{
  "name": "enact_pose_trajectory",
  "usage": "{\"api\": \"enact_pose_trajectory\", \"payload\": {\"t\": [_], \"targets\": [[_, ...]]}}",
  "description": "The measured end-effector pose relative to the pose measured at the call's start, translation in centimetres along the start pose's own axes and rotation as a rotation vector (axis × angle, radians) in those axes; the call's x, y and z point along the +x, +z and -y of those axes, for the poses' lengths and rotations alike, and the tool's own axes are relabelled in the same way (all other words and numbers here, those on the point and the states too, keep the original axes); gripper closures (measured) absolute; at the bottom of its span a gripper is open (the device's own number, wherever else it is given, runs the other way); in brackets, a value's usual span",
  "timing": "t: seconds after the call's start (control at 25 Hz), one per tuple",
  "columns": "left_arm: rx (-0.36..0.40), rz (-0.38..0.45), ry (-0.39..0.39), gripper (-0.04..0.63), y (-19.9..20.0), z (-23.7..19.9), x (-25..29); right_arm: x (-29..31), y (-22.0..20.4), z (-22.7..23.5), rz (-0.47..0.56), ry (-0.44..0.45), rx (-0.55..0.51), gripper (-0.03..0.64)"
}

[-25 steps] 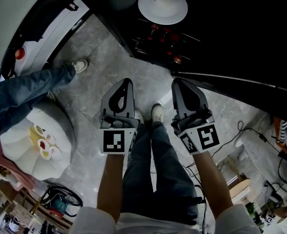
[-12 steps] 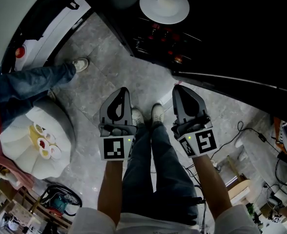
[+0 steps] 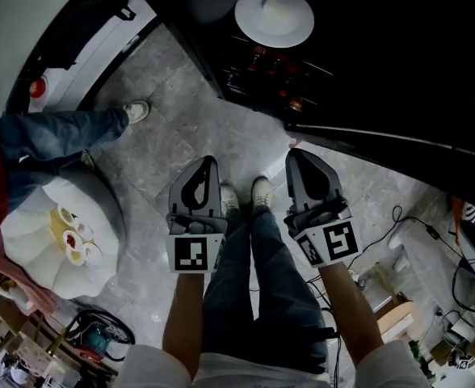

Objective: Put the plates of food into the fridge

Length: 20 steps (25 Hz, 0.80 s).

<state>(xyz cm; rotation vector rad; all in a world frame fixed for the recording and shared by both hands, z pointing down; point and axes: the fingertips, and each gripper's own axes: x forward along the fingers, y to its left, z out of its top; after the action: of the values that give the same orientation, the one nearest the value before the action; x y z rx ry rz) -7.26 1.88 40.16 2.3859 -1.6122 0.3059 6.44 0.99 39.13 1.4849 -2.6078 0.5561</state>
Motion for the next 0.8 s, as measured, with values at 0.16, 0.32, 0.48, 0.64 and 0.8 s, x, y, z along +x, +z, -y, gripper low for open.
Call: {"api": "enact_pose_trajectory", "payload": {"t": [0.16,0.32,0.48,0.64,0.8], "targets": [[-0.027,-0.002,-0.008,0.595,1.0,0.4,-1.0,-0.9,1.0,0.0,-0.001,-0.014,0.028,0.606],[-0.024,-0.006,-0.015,0.595,2.1,0.9,-2.3,-1.8,2.0,-0.5,-0.012,-0.013,0.023,0.607],[-0.027,-0.008,-0.020,0.595,3.3,1.5,-3.3,-2.7,3.2,-1.4,-0.012,-0.010,0.016,0.607],[-0.030,-0.004,-0.023,0.595,4.7,1.8,-3.8,-3.4,4.8,-2.2,-0.008,-0.004,-0.009,0.606],[-0.023,0.001,-0.035,0.595,6.2,2.6,-4.6,-4.9,5.7,-3.2,-0.023,0.009,-0.010,0.607]]}}
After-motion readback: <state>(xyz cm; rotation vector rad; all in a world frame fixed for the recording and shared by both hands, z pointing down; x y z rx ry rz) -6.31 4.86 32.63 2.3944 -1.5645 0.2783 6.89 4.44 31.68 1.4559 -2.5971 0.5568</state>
